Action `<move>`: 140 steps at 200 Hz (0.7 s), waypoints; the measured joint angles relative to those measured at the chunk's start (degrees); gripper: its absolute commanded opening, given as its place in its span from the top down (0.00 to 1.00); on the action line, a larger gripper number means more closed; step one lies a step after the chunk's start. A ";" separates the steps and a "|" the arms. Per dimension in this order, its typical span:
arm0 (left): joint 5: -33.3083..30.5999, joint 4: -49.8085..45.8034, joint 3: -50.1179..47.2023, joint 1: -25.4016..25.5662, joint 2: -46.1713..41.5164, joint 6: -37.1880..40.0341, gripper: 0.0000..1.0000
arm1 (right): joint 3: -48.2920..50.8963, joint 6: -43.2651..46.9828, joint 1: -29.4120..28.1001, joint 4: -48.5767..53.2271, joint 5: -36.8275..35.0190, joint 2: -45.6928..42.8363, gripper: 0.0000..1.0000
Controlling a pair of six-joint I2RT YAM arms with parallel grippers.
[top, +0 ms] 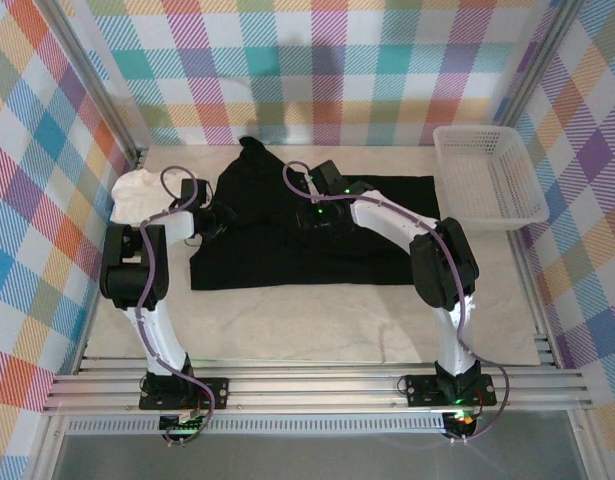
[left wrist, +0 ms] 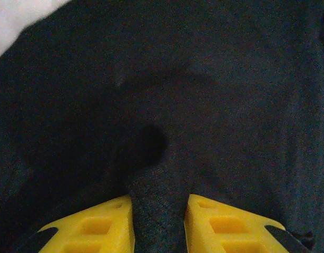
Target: Fold the inside-out t-shirt
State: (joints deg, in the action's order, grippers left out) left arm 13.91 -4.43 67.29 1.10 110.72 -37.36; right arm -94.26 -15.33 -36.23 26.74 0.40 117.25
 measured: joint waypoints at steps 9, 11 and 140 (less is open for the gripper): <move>0.02 -0.02 2.12 0.00 1.16 -0.33 0.66 | 0.11 0.00 0.00 0.07 0.00 -0.20 0.64; 0.02 -0.02 2.49 0.00 1.38 -0.31 0.66 | 0.13 0.00 0.00 0.07 0.00 -0.24 0.64; 0.90 3.13 -6.99 2.12 -10.62 -1.42 0.44 | 29.24 -0.81 20.35 2.21 -1.33 -25.57 0.52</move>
State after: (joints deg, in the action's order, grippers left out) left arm 14.81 -1.30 60.29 3.22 100.09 -38.79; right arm -65.01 -16.14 -15.88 28.95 -0.93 91.68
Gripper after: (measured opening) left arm 0.561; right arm 0.476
